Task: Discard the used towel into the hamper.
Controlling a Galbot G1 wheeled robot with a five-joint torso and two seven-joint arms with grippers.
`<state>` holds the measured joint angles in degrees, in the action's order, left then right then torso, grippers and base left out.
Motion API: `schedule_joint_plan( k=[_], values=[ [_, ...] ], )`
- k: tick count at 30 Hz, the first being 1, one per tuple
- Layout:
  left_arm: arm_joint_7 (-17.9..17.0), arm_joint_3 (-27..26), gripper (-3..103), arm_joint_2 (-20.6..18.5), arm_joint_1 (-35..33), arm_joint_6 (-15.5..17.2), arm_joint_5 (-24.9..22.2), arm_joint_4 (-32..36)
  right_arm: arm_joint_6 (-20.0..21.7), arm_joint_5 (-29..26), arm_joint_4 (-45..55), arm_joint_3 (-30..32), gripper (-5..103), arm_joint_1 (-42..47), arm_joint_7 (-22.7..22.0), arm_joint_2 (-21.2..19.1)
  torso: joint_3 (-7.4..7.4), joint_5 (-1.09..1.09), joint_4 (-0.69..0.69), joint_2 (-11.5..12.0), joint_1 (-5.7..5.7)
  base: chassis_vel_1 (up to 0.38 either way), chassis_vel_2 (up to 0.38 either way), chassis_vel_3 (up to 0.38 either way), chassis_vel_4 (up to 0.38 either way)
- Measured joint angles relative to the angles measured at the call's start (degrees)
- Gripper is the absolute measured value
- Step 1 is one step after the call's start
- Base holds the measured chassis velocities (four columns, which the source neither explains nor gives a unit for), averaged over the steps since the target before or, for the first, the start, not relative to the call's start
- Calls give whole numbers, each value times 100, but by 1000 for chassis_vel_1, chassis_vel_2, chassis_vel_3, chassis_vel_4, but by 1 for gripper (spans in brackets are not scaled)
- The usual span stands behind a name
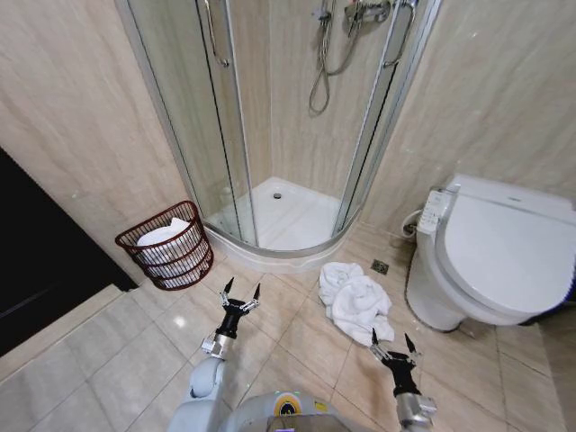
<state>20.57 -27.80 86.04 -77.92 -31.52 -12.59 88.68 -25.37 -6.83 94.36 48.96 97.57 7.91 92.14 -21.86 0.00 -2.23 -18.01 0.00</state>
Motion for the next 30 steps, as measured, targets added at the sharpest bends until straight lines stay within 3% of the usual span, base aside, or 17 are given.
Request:
schedule_joint_plan(
  k=[30],
  values=[
    [16, 2, 100, 63, -17, 113, 73, 109, 44, -322, -170, 149, 100, -139, 114, -86, -6, 0, 0, -6, 0, -62, 56, 67, -60]
  ],
)
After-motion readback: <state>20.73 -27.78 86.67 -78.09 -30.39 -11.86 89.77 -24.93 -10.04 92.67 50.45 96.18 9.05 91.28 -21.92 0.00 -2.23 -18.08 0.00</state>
